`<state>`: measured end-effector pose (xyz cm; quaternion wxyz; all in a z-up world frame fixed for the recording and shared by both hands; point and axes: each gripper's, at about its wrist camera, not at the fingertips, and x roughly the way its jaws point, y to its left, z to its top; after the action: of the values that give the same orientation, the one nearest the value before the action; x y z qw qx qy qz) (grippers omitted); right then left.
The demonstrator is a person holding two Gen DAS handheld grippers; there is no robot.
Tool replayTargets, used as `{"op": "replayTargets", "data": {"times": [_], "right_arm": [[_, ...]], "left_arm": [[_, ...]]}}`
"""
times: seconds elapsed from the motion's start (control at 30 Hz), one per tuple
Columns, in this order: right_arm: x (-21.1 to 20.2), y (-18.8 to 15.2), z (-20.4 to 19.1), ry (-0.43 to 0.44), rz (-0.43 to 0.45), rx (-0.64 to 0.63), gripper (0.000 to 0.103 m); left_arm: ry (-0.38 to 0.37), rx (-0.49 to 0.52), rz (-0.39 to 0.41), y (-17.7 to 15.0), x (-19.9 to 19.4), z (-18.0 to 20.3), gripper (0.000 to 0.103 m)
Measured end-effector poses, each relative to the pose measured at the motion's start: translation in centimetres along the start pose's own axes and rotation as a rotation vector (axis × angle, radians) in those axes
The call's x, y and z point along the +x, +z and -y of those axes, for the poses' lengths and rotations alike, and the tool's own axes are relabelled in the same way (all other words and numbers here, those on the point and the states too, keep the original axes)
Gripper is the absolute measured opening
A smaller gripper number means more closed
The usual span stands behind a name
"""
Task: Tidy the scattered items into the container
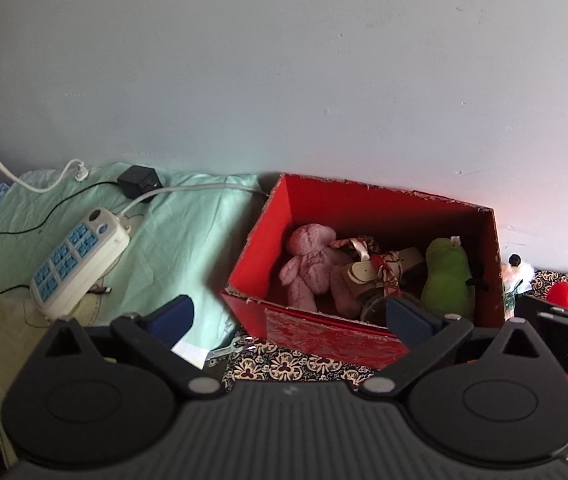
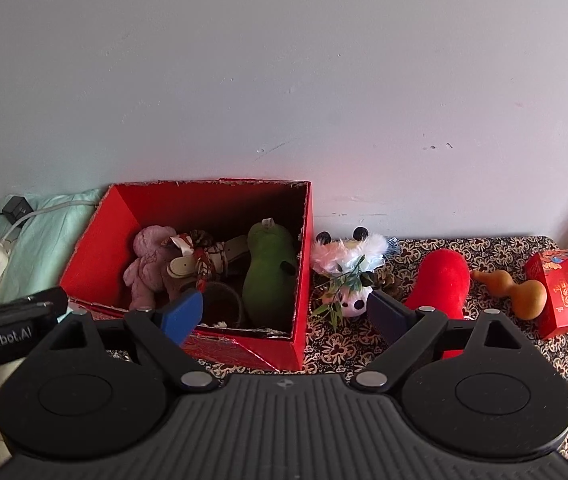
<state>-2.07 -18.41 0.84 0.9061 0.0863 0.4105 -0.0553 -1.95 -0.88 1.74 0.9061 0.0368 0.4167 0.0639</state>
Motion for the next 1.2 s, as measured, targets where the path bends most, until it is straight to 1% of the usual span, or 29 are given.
{"op": "replayTargets", "data": {"times": [0.13, 0.23, 0.37, 0.53, 0.73, 0.83, 0.9, 1.03, 1.2], "right_arm": [[0.0, 1.1, -1.5, -0.029, 0.017, 0.017, 0.091], [0.1, 1.3, -2.5, -0.052, 0.020, 0.028, 0.091], [0.3, 1.5, -3.1, -0.088, 0.032, 0.055, 0.091], [0.2, 1.9, -3.8, -0.127, 0.051, 0.065, 0.091], [0.6, 2.1, -4.3, -0.162, 0.078, 0.052, 0.091], [1.0, 2.0, -4.6, -0.184, 0.089, 0.043, 0.091], [1.6, 1.9, -4.7, -0.186, 0.074, 0.037, 0.091], [2.1, 2.1, -4.9, -0.169, 0.064, 0.048, 0.091], [2.4, 2.4, -5.4, -0.159, 0.078, 0.052, 0.091]], "left_arm": [[-0.008, 0.045, 0.022, 1.1, 0.6, -0.7, 0.102], [-0.036, 0.067, 0.030, 1.9, 1.3, -0.9, 0.102], [-0.077, 0.086, 0.032, 2.8, 2.3, -1.3, 0.102], [-0.090, 0.116, 0.069, 3.7, 2.5, -1.4, 0.102], [-0.129, 0.093, 0.068, 4.9, 3.1, -2.2, 0.102], [-0.126, 0.091, 0.084, 5.1, 3.2, -2.5, 0.102], [-0.116, 0.092, 0.092, 5.2, 3.3, -2.7, 0.102], [-0.109, 0.093, 0.079, 5.4, 3.8, -3.1, 0.102], [-0.090, 0.102, 0.070, 5.4, 4.3, -3.7, 0.102]]}}
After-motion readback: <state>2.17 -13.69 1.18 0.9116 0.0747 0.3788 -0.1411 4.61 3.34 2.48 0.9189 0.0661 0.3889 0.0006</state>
